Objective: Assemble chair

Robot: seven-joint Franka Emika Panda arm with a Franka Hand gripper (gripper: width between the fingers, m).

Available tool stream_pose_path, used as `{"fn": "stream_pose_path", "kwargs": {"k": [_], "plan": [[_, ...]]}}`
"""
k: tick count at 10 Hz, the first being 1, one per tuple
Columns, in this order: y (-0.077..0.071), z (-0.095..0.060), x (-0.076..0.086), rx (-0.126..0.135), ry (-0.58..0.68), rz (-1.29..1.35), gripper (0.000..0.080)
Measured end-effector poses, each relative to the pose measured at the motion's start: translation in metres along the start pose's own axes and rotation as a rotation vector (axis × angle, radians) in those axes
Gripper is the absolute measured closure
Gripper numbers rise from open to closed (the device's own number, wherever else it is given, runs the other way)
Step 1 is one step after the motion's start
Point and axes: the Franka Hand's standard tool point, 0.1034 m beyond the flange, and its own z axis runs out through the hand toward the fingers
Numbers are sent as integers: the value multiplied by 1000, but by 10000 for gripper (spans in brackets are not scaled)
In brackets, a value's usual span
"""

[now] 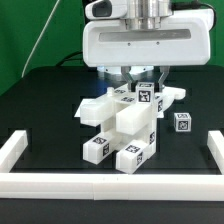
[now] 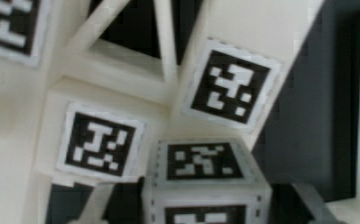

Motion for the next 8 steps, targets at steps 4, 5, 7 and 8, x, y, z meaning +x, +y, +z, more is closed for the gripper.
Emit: {"fn": "stream_pose_path", "kwargs": {"k": [4, 5, 7, 8], "plan": [[2, 0, 1, 3, 2, 306, 515], [2, 0, 2, 8, 1, 383, 515], [2, 0, 2, 9, 1, 423, 480], [2, 0, 2, 9, 1, 422, 480]]}}
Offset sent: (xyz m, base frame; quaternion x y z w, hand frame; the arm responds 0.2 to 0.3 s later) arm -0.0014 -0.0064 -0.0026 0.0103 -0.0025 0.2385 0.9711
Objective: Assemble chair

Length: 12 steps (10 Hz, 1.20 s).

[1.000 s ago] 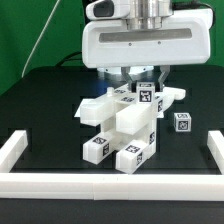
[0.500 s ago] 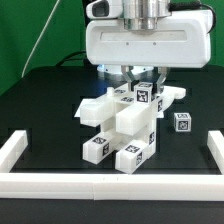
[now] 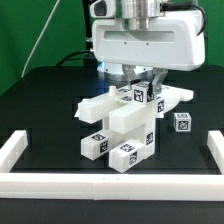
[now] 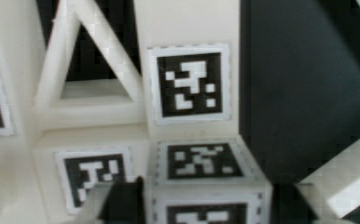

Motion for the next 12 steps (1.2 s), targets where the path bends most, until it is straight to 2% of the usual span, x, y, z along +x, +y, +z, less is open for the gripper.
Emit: {"fn": "stream_pose_path", "kwargs": {"k": [2, 3, 4, 7, 8, 12], "plan": [[0, 0, 0, 0, 0, 0, 218], [-1, -1, -2, 1, -5, -1, 218], [-7, -9, -5, 10, -13, -8, 164], [-27, -42, -20, 51, -30, 11, 151], [-35, -49, -28, 48, -23, 11, 151], [-34, -45, -28, 45, -26, -2, 151]]}}
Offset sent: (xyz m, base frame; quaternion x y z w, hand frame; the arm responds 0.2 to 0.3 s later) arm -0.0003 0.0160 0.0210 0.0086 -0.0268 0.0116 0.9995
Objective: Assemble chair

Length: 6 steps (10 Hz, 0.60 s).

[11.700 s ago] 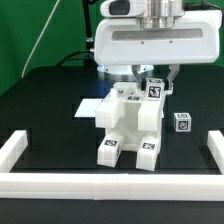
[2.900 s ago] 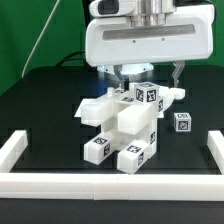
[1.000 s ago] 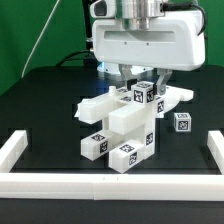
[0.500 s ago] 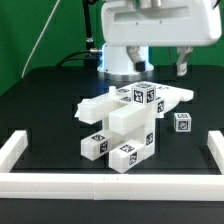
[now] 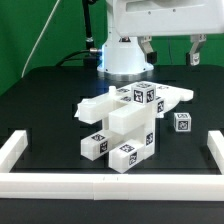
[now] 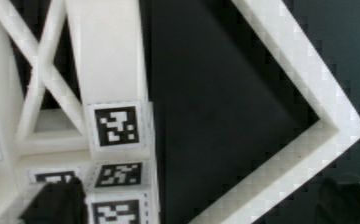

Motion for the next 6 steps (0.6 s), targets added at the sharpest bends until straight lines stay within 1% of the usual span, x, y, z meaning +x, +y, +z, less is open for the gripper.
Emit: {"fn": "stream_pose_path", "kwargs": {"k": [6], "plan": [[1, 1, 0, -2, -1, 0, 151]]}}
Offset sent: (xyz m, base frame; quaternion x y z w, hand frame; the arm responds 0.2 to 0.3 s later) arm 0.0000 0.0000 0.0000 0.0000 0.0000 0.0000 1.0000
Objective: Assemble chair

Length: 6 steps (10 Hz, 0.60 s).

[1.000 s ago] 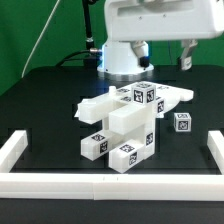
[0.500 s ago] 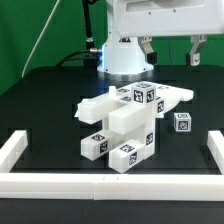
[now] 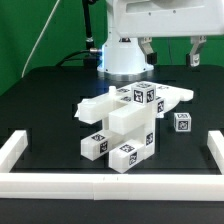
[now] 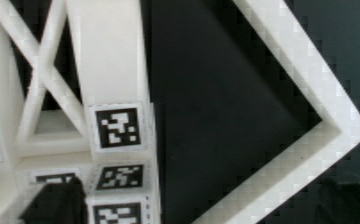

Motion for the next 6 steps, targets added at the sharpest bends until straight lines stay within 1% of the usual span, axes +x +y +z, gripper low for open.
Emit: {"fn": "stream_pose_path", "kwargs": {"k": [1, 2, 3, 4, 5, 6], "plan": [[-1, 0, -3, -2, 2, 8, 151], [-6, -2, -18, -6, 12, -2, 151], [-9, -3, -39, 5, 14, 13, 151], [-11, -3, -56, -6, 15, 43, 151], [-17, -4, -66, -8, 15, 44, 151], [-16, -3, -63, -7, 14, 32, 151]]}}
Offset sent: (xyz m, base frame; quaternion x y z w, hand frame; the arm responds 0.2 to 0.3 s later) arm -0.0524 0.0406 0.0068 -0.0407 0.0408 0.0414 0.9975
